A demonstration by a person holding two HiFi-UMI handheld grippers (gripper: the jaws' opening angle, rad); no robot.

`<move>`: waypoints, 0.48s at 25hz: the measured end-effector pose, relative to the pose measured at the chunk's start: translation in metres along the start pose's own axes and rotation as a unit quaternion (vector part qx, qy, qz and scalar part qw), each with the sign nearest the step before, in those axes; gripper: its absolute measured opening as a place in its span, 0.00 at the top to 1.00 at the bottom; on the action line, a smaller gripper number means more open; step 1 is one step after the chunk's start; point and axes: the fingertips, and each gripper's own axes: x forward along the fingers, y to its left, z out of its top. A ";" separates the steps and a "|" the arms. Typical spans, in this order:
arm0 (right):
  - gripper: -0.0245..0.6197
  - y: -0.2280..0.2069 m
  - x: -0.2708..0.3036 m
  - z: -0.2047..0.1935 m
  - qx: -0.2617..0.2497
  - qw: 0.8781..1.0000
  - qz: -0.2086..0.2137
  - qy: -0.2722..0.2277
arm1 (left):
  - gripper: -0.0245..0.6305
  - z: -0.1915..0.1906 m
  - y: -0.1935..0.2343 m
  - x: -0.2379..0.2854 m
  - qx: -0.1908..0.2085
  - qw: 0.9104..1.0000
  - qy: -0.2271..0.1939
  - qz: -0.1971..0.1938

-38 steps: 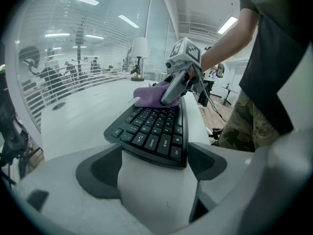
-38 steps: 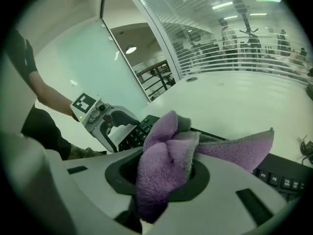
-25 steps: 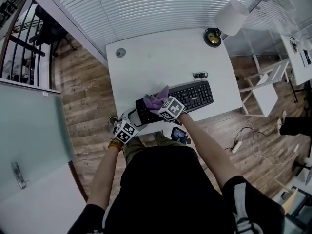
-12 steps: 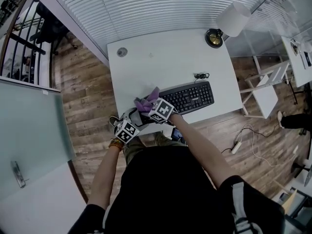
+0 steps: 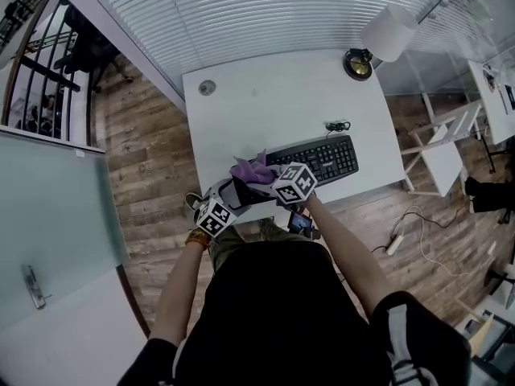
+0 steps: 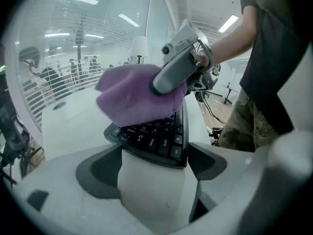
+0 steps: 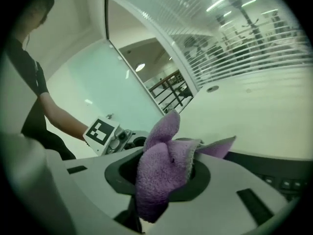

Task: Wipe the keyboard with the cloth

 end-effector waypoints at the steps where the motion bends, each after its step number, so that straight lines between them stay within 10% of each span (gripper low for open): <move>1: 0.79 -0.008 -0.018 0.001 0.005 1.000 -0.018 -0.021 | 0.33 0.000 0.001 0.000 0.000 1.000 0.000 0.000; 6: 0.79 -0.072 -0.130 -0.017 0.035 0.983 -0.156 -0.093 | 0.33 -0.003 0.000 -0.001 0.000 1.000 -0.002 0.001; 12: 0.79 -0.147 -0.275 -0.042 0.081 0.931 -0.322 -0.154 | 0.33 -0.001 0.002 0.000 -0.002 1.000 -0.001 0.000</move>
